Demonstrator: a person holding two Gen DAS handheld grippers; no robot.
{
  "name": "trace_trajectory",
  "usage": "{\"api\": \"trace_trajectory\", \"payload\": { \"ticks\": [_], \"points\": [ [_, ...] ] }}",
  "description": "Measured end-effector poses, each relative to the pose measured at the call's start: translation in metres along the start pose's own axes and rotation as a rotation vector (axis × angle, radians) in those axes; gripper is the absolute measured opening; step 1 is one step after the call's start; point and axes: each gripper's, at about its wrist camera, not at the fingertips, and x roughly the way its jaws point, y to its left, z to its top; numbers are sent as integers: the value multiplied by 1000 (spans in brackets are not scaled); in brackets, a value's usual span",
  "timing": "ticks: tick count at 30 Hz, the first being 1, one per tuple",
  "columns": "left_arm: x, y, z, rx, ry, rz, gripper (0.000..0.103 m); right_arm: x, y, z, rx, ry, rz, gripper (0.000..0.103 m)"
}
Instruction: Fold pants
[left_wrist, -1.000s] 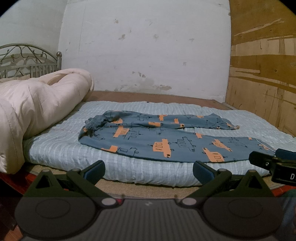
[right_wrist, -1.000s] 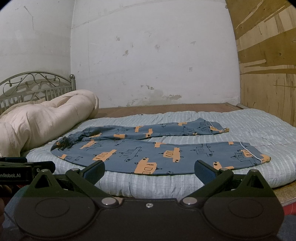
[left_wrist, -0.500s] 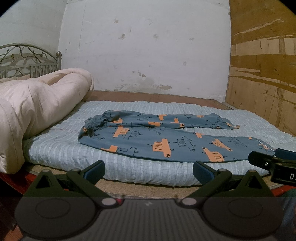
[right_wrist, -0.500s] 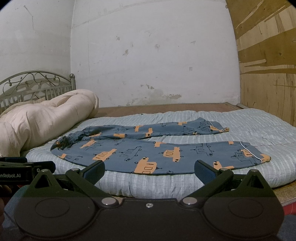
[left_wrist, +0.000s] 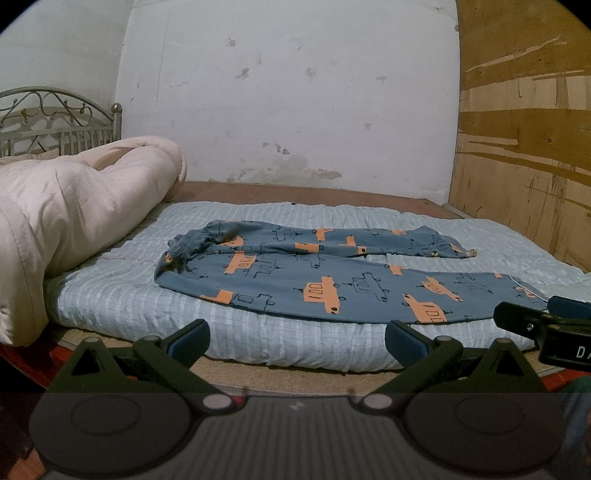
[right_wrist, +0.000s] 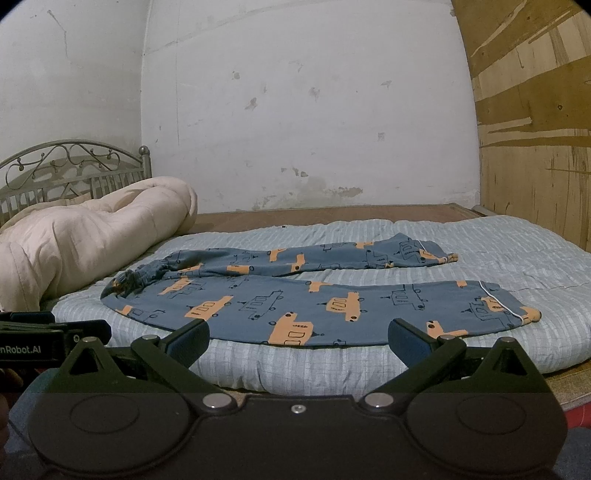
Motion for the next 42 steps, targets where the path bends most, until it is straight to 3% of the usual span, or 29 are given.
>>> {"api": "trace_trajectory", "payload": {
  "ticks": [35,39,42],
  "points": [
    [1,-2,-1,2,4,2,102,1,1,0,-1,5,0,102],
    [4,-2,-3,5,30,12,102,1,0,2,-1,18,4,102],
    [14,-1,0,8,94,31,102,11,3,1,-5,60,14,102]
  ]
}}
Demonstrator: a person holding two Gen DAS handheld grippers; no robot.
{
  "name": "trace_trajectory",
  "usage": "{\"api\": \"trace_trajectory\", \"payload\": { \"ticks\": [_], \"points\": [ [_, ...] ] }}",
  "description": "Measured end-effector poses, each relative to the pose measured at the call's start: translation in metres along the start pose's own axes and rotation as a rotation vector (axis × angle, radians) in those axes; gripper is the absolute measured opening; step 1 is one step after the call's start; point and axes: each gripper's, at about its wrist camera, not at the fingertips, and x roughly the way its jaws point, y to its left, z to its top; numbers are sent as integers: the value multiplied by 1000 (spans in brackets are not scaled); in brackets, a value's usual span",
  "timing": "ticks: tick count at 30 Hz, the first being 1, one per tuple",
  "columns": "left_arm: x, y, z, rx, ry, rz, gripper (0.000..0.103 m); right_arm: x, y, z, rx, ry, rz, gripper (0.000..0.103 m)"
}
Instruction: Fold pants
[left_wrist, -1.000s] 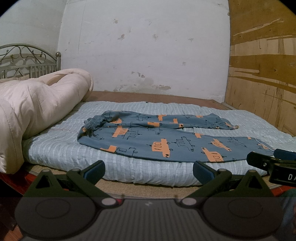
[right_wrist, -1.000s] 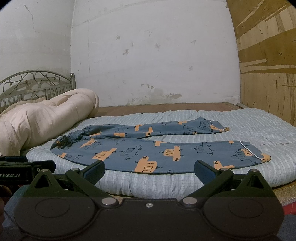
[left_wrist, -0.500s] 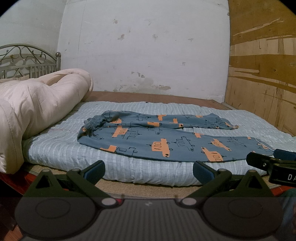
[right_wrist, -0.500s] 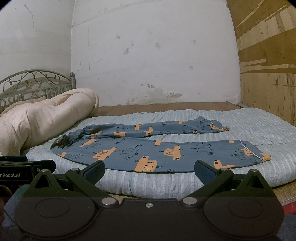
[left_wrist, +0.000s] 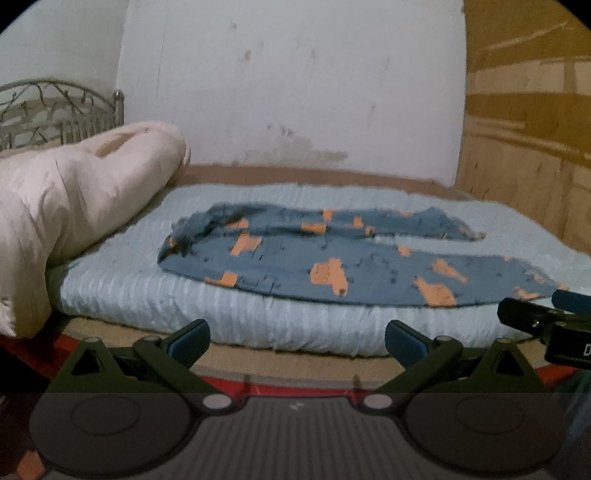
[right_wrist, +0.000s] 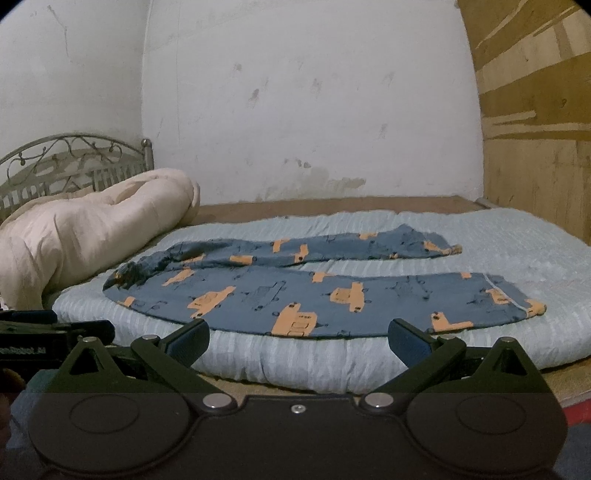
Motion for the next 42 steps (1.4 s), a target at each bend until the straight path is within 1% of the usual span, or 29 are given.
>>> {"api": "trace_trajectory", "payload": {
  "ticks": [3,5,10,17,20,25,31,34,37,40,42],
  "points": [
    [14,2,10,-5,67,-3,102,8,-1,6,-14,41,-6,102],
    [23,1,18,1,86,1,102,15,-1,12,-20,66,-9,102],
    [39,-3,45,30,95,7,102,32,-5,29,-29,90,-33,102],
    [67,-2,78,56,110,26,102,58,-14,49,-42,95,-9,102],
    [80,3,91,62,124,32,102,76,-18,56,-45,104,3,102],
    [106,13,117,91,128,74,102,105,-25,67,-49,119,20,102],
    [147,32,145,172,131,126,102,137,-36,86,-108,102,75,102],
    [170,45,153,224,141,161,103,155,-43,97,-154,122,89,102],
    [195,61,158,273,159,198,103,171,-53,106,-172,135,97,102],
    [221,77,164,291,185,230,103,191,-63,112,-181,146,97,102],
    [236,85,167,290,198,236,103,206,-67,116,-184,154,101,102]
  ]
}}
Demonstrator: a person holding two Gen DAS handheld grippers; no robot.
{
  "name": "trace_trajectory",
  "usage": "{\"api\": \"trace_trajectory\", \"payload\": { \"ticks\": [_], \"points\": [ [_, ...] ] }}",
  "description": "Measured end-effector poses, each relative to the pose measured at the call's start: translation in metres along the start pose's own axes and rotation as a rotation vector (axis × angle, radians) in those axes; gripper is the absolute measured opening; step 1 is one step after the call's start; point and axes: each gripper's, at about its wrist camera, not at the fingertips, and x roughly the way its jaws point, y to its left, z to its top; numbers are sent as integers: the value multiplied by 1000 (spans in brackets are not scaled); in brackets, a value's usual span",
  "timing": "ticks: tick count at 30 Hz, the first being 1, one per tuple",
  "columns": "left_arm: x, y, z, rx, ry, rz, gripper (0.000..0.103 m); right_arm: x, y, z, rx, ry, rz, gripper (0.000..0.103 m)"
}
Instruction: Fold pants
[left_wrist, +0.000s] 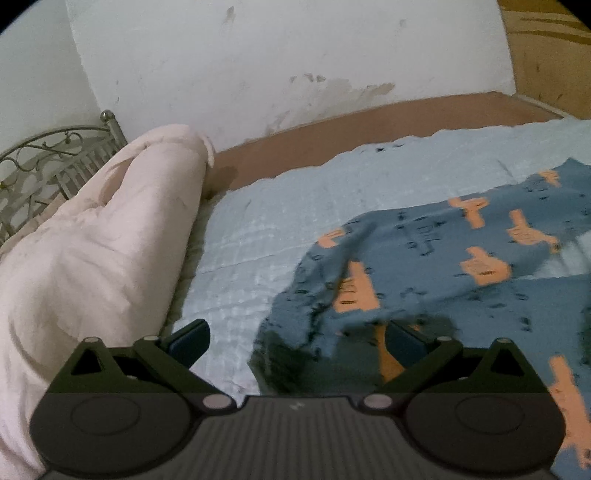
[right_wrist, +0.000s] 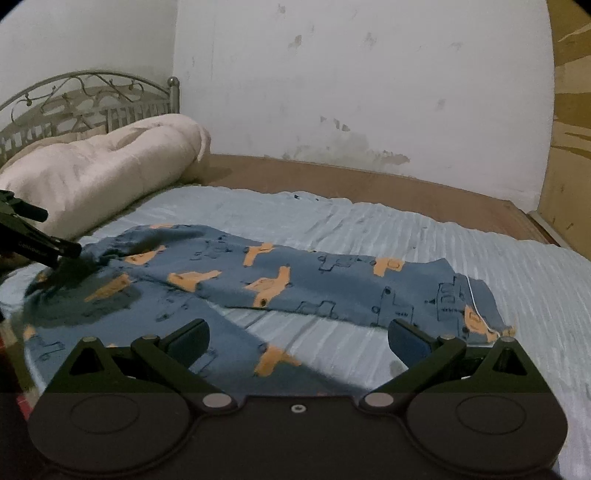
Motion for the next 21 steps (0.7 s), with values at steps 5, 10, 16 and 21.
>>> {"api": "trace_trajectory", "payload": {
  "ticks": [5,10,16,21],
  "points": [
    [36,11,10,-2,21,-19,103,31,-11,16,-24,-5,43,102],
    [73,10,20,24,19,-29,103,66,-19,34,-59,-12,135,102],
    [97,33,30,11,-92,-99,103,123,-41,49,-34,57,334,102],
    [136,63,51,-24,-54,-238,102,166,-58,61,-30,141,378,102]
  ]
}}
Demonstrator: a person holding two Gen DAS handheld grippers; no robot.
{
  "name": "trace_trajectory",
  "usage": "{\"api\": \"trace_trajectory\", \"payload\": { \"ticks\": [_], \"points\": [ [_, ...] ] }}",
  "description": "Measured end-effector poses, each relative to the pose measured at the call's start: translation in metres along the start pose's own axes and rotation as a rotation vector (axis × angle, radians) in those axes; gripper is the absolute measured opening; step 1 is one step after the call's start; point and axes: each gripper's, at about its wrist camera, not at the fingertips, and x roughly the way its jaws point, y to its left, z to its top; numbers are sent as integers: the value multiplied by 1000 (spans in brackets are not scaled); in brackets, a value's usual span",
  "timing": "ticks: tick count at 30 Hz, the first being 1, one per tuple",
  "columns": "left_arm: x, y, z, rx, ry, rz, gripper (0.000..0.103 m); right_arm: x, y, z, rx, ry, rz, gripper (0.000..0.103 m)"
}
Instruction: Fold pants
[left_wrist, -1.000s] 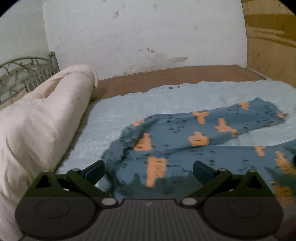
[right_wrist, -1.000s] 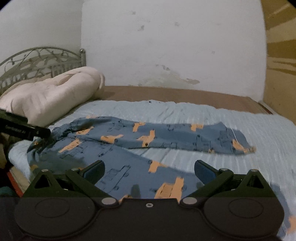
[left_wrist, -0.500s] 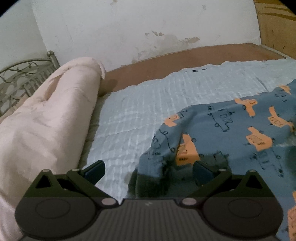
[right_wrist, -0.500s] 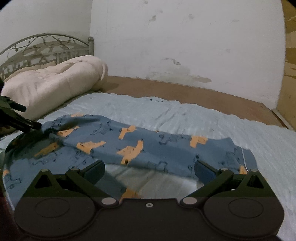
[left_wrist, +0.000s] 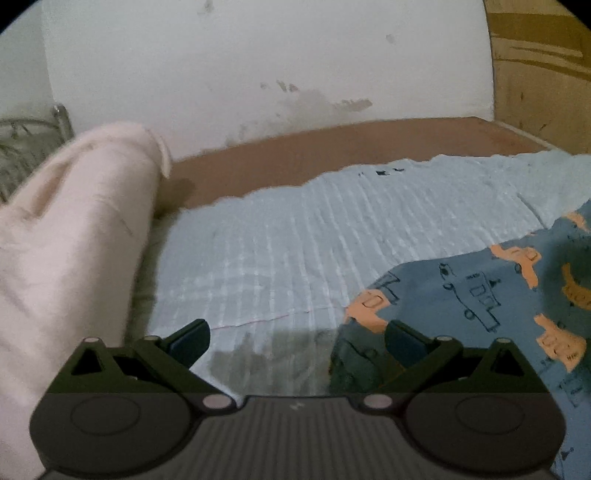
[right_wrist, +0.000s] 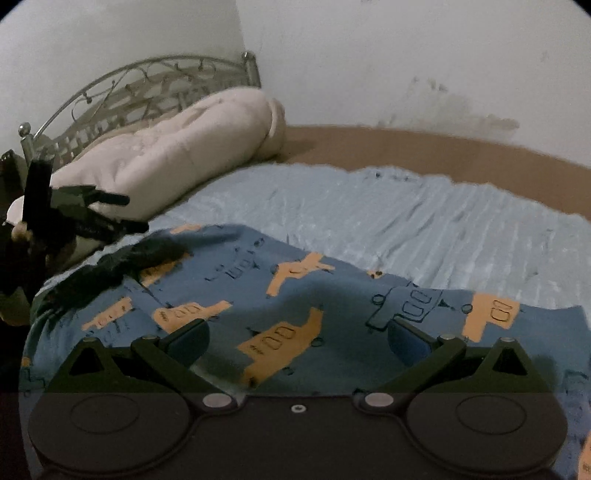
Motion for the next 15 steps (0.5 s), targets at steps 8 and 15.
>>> {"api": "trace_trajectory", "payload": {
  "ticks": [8,15],
  "points": [
    [73,12,37,-63,104,-218,102,61,-30,38,-63,131,2,102],
    [96,16,50,-129,140,-417,97,92,-55,67,-50,189,72,91]
  ]
}}
